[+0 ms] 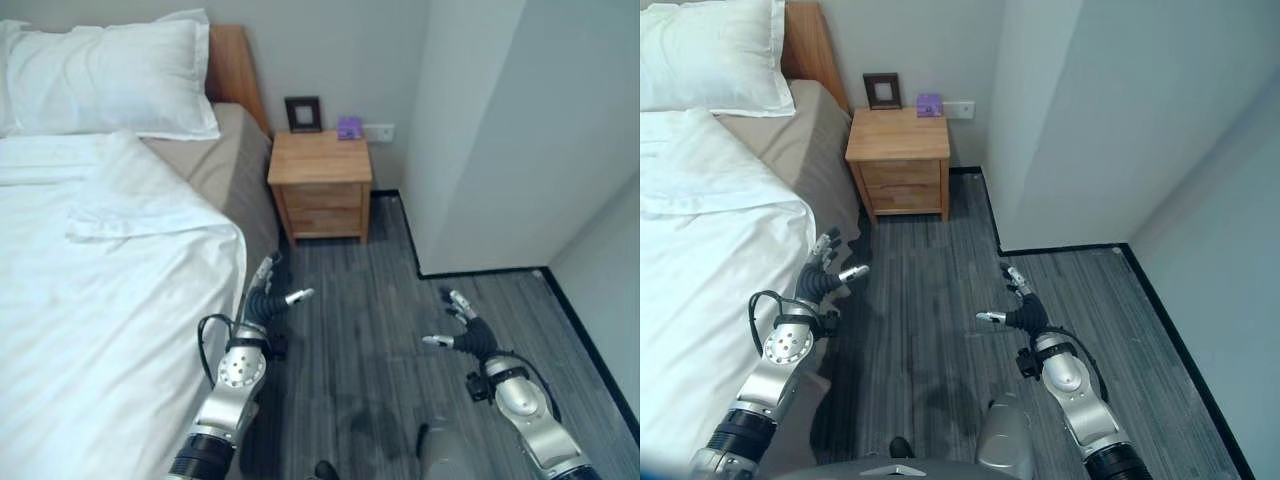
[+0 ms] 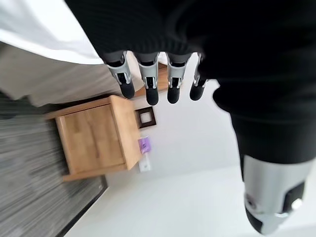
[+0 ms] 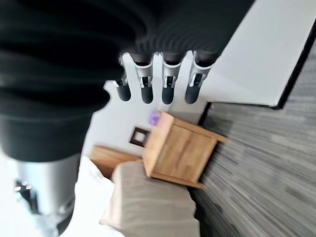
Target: Making the bed.
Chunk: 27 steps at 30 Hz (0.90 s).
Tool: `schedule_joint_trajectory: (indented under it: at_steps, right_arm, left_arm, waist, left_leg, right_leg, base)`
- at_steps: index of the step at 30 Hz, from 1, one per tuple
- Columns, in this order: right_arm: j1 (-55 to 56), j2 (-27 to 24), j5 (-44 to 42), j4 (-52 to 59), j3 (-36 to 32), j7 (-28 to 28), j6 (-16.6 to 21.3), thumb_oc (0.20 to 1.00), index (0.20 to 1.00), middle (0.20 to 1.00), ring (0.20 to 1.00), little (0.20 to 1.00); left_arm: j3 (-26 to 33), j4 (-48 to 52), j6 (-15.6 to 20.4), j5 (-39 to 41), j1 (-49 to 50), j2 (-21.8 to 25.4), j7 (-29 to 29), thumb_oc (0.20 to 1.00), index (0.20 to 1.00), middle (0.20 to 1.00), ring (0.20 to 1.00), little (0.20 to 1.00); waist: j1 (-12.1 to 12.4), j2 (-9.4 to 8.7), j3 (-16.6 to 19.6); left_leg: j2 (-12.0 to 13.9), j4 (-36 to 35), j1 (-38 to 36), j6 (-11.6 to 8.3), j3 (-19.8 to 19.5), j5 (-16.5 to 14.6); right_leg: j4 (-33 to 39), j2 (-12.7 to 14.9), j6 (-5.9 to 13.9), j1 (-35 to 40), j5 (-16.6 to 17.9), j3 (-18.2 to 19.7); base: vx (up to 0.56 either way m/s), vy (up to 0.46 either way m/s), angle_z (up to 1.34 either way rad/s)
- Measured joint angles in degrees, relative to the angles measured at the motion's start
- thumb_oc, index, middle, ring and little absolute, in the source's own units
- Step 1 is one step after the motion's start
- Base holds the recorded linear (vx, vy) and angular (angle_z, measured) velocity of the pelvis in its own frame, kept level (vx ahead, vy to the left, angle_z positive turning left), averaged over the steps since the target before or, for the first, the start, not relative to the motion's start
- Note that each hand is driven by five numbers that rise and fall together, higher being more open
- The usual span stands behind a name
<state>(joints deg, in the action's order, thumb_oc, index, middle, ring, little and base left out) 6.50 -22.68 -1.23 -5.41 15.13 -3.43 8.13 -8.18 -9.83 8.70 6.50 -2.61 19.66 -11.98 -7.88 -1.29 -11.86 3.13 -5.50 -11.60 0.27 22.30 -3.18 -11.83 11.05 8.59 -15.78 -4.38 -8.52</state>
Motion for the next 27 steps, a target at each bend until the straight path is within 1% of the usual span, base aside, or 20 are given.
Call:
schedule_joint_trajectory:
  at_steps: [2,3,4,5,6,8,9,10,13,14,15,16,17,18,20,21,23,25,26,27]
  right_arm:
    - [1.4,-0.3,-0.5,-1.0,-0.8,0.2,0.1,1.000,1.000,1.000,1.000,1.000]
    - [1.4,-0.3,-1.3,-3.1,-1.5,0.1,0.0,1.000,1.000,1.000,1.000,1.000]
    - [0.5,-0.5,-1.5,-4.8,-2.0,0.0,-0.1,1.000,1.000,1.000,1.000,1.000]
    - [0.6,-0.6,-1.5,-5.7,-2.5,-0.1,-0.3,1.000,1.000,1.000,1.000,1.000]
    - [0.2,-0.6,-1.6,-6.3,-2.9,-0.2,-0.3,1.000,1.000,1.000,1.000,1.000]
    - [1.8,-3.1,-1.6,-6.8,-4.1,-0.2,-0.4,1.000,1.000,1.000,1.000,1.000]
    - [1.8,-3.4,-1.6,-6.7,-4.6,-0.2,-0.4,1.000,1.000,1.000,1.000,1.000]
    - [1.4,-3.1,-1.6,-6.8,-5.1,-0.2,-0.3,1.000,1.000,1.000,1.000,1.000]
    - [0.6,-3.3,-1.6,-6.9,-5.7,0.0,-0.3,1.000,1.000,1.000,1.000,1.000]
    - [-0.6,-3.2,-1.6,-7.2,-5.9,0.0,-0.4,1.000,1.000,1.000,1.000,1.000]
    - [-1.1,-3.2,-1.6,-6.6,-6.0,-0.1,-0.4,1.000,1.000,1.000,1.000,1.000]
    - [-2.2,-3.1,-1.9,-6.6,-6.7,-0.1,-0.1,1.000,1.000,1.000,1.000,1.000]
    - [-2.8,-3.2,-2.2,-6.6,-6.7,-0.3,-0.2,1.000,1.000,1.000,1.000,1.000]
    - [-3.4,-3.4,-2.4,-6.5,-6.2,-0.8,-0.5,1.000,1.000,1.000,1.000,1.000]
    - [-3.9,-3.5,-2.4,-6.6,-5.6,-0.9,-0.5,1.000,1.000,1.000,1.000,1.000]
    - [-4.2,-3.6,-2.5,-6.2,-4.6,-1.0,-0.5,1.000,1.000,1.000,1.000,1.000]
    - [-3.7,-3.9,-2.5,-6.4,-3.8,-1.0,-0.7,1.000,1.000,1.000,1.000,1.000]
    - [-3.0,-4.0,-2.4,-6.3,-3.0,-0.8,-0.8,1.000,1.000,1.000,1.000,1.000]
    - [-2.6,-4.0,-2.0,-6.3,-3.0,-0.8,-0.8,1.000,1.000,1.000,1.000,1.000]
    - [-0.4,-4.5,-1.9,-6.1,-3.4,-0.8,-0.9,1.000,1.000,1.000,1.000,1.000]
  left_arm:
    - [0.0,-0.3,0.0,0.1,1.0,-0.6,0.5,1.000,1.000,1.000,1.000,1.000]
    - [-0.2,-1.1,0.0,0.1,1.7,-1.1,1.1,1.000,1.000,1.000,1.000,1.000]
    - [-0.4,-2.3,-0.1,0.1,2.1,-2.5,1.1,1.000,1.000,1.000,1.000,1.000]
    - [-0.6,-2.9,-0.2,0.1,2.7,-3.6,1.2,1.000,1.000,1.000,1.000,1.000]
    - [-0.5,-2.9,0.0,0.1,2.1,-4.3,1.3,1.000,1.000,1.000,1.000,1.000]
    - [-3.0,-4.3,0.1,0.0,0.1,-6.1,1.8,1.000,1.000,1.000,1.000,1.000]
    - [-3.3,-4.4,0.1,0.0,0.1,-6.1,1.9,1.000,1.000,1.000,1.000,1.000]
    - [-3.3,-4.5,0.1,0.1,0.6,-5.9,2.1,1.000,1.000,1.000,1.000,1.000]
    - [-3.1,-4.6,0.1,0.1,1.6,-5.7,2.1,1.000,1.000,1.000,1.000,1.000]
    - [-2.6,-4.5,0.2,0.4,1.5,-6.0,1.9,1.000,1.000,1.000,1.000,1.000]
    - [-2.7,-4.6,0.3,1.4,1.9,-6.1,1.5,1.000,1.000,1.000,1.000,1.000]
    - [-3.2,-4.8,0.4,2.4,2.3,-6.0,1.3,1.000,1.000,1.000,1.000,1.000]
    - [-3.1,-4.9,0.4,2.5,2.3,-6.3,1.2,1.000,1.000,1.000,1.000,1.000]
    - [-2.9,-4.8,0.8,2.7,2.6,-6.1,1.2,1.000,1.000,1.000,1.000,1.000]
    - [-2.7,-4.6,0.9,3.7,3.0,-6.1,1.2,1.000,1.000,1.000,1.000,1.000]
    - [-2.0,-4.5,1.3,4.6,4.0,-6.2,1.3,1.000,1.000,1.000,1.000,1.000]
    - [-1.9,-4.6,1.3,4.7,4.6,-6.3,1.7,1.000,1.000,1.000,1.000,1.000]
    - [-1.6,-4.6,1.2,4.7,5.7,-6.4,1.8,1.000,1.000,1.000,1.000,1.000]
    - [-1.4,-4.5,1.2,4.6,6.3,-6.4,1.9,1.000,1.000,1.000,1.000,1.000]
    - [-1.1,-4.4,1.2,4.7,7.1,-6.4,2.3,1.000,1.000,1.000,1.000,1.000]
  waist:
    - [-1.6,-1.36,0.9]
    - [-2.4,-1.93,1.1]
    - [-2.5,0.29,1.1]
    - [-2.9,2.18,1.3]
    - [-3.3,2.35,1.2]
    - [-5.1,3.50,0.9]
    - [-5.7,3.57,0.8]
    - [-6.3,3.44,0.6]
    - [-5.3,2.34,0.0]
    - [-3.9,0.82,-0.9]
    - [-2.7,0.51,-1.1]
    - [-1.7,0.47,-1.4]
    - [-0.8,0.02,-1.7]
    - [0.8,-1.71,-2.5]
    - [1.4,-1.99,-2.6]
    - [3.2,-1.63,-2.3]
    - [3.2,-0.25,-2.1]
    - [3.6,0.01,-1.9]
    - [3.3,-0.29,-2.1]
    - [1.6,-0.11,-1.7]
  left_leg:
    - [0.1,0.0,-0.8,-1.48,-2.9,-2.1]
    - [0.7,-0.2,-3.0,-3.99,-4.4,-3.7]
    - [3.0,-0.3,-3.9,-5.07,-4.2,-4.9]
    - [4.9,-0.1,-4.7,-6.10,-3.9,-5.3]
    - [5.5,0.3,-4.7,-6.16,-3.7,-5.2]
    - [6.8,1.8,-4.8,-4.95,-3.9,-3.5]
    - [7.2,2.0,-5.2,-4.93,-3.1,-3.0]
    - [7.8,3.7,-5.6,-6.14,-3.0,-0.8]
    - [8.8,16.6,-2.2,-9.38,-9.5,1.2]
    - [9.6,32.1,5.3,-13.39,-11.4,4.5]
    - [10.2,37.2,7.4,-13.33,-10.5,5.2]
    - [10.2,43.8,10.6,-13.97,-10.3,14.1]
    - [10.5,46.1,11.6,-14.25,-8.8,15.1]
    - [9.7,46.2,11.5,-14.01,-4.8,12.0]
    - [9.3,44.3,12.3,-13.87,-3.2,10.7]
    - [9.8,29.0,13.5,-12.28,2.7,9.0]
    - [10.6,18.7,15.7,-10.57,8.3,10.3]
    - [9.9,14.8,16.2,-9.18,12.5,11.5]
    - [10.0,13.4,16.0,-9.13,17.2,11.3]
    - [10.8,11.7,14.7,-9.41,27.7,11.2]
  right_leg:
    - [10.9,-2.4,-1.29,-0.5,4.5,1.8]
    - [14.3,-2.8,-1.33,1.1,8.9,1.3]
    - [13.3,-4.6,-0.55,2.0,10.4,0.2]
    - [12.0,-6.0,-0.41,2.4,10.7,-0.7]
    - [9.2,-6.2,-0.41,1.7,10.7,-0.6]
    - [4.6,-7.8,-3.95,3.6,8.1,-1.5]
    - [4.7,-8.2,-4.01,4.7,8.1,-1.6]
    - [3.9,-8.7,-5.48,6.2,6.3,-1.3]
    - [6.0,-8.4,-6.78,11.3,5.1,-1.0]
    - [7.8,-6.9,-7.73,13.1,4.9,-0.8]
    - [8.6,-6.7,-8.20,13.8,5.6,-0.8]
    - [9.6,-6.9,-9.88,15.9,4.7,0.1]
    - [10.5,-6.5,-10.33,17.4,4.8,1.0]
    - [12.1,-5.4,-11.33,19.7,5.3,3.1]
    - [13.1,-5.3,-10.94,21.1,5.0,3.6]
    - [17.3,-6.1,-10.85,24.0,6.0,2.5]
    - [17.9,-7.8,-10.81,25.5,5.5,-0.2]
    - [17.9,-8.1,-10.81,27.7,4.9,-2.2]
    - [17.9,-8.3,-9.67,29.5,4.3,-4.5]
    - [17.9,-9.1,-8.87,32.8,1.7,-8.7]
  base:
    - [0.41,-0.144,0.82]
    - [0.62,-0.272,0.61]
    - [0.47,-0.210,0.41]
    - [0.49,-0.249,0.19]
    - [0.32,-0.174,0.79]
    - [0.50,-0.296,0.82]
    - [0.46,-0.358,0.40]
    - [0.39,-0.395,0.42]
    - [0.43,-0.489,0.24]
    - [0.40,-0.372,-0.15]
    - [0.54,-0.334,-0.39]
    - [0.23,-0.080,-0.50]
    - [0.52,-0.095,-0.63]
    - [0.43,0.006,-0.54]
    - [0.48,0.026,-0.39]
    - [0.27,0.027,-0.27]
    - [0.31,0.014,0.11]
    - [0.46,-0.016,0.32]
    - [0.42,-0.039,0.98]
    - [0.33,-0.006,1.05]
